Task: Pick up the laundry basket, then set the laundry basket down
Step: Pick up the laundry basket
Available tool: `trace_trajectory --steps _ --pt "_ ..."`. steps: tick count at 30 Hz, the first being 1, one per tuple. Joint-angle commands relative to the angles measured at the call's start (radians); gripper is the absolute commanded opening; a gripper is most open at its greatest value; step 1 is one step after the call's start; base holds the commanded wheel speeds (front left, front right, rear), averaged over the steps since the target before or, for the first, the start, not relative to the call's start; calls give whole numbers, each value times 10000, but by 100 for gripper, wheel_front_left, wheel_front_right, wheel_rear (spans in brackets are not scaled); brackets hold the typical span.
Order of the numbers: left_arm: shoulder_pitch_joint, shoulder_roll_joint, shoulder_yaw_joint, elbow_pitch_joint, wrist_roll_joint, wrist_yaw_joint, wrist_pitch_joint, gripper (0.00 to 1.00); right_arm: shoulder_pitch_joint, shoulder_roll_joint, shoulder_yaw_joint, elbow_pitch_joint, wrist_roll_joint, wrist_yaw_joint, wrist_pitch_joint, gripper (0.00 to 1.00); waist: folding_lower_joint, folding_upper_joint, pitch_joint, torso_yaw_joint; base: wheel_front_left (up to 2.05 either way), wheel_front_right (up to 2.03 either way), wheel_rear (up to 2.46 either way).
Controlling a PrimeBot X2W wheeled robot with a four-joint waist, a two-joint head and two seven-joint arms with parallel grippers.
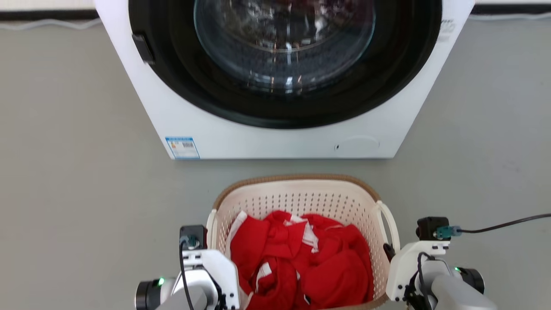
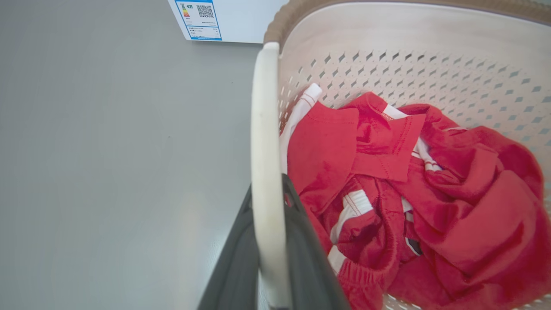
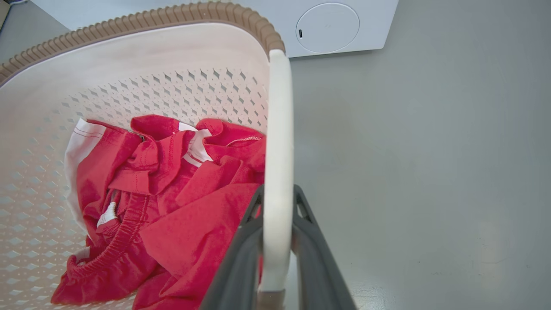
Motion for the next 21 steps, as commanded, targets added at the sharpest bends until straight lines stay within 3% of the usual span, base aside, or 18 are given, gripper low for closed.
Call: trace_trajectory --steps 1,21 --pt "-2 160 75 -100 -134 -16 -86 0 128 82 258 -108 96 62 9 0 0 -1 -470 -48 0 0 0" --pt "553 160 -782 -49 -1351 13 -415 0 653 82 370 -106 -96 62 243 0 0 -1 -1692 -158 0 0 0"
